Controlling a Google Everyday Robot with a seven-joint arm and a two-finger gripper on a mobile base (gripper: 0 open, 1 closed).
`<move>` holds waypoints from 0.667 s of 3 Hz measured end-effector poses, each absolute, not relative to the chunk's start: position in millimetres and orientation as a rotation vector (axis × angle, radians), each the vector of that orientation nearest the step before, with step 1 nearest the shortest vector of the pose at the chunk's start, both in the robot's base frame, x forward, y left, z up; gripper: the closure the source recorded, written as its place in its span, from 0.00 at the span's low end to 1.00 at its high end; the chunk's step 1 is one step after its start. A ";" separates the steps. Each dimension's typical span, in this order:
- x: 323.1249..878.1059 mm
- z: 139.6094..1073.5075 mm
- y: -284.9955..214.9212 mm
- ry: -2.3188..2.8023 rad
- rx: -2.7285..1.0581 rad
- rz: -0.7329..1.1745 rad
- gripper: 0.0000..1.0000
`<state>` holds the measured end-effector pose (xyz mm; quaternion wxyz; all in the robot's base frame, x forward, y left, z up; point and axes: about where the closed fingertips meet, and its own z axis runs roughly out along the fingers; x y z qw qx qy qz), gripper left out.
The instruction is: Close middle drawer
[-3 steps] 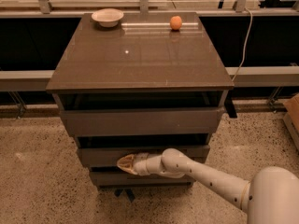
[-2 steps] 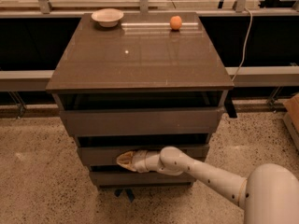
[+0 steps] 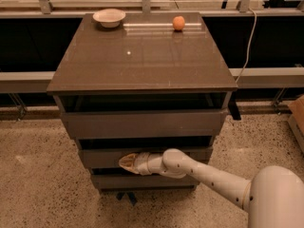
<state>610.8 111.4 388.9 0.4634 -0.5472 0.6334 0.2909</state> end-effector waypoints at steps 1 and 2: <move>576.1 401.7 103.3 1.529 -1.336 0.851 1.00; 533.1 412.6 99.2 1.509 -1.320 1.062 1.00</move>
Offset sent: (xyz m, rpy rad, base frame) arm -0.1307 -0.0257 0.0415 0.2733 0.3293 0.2748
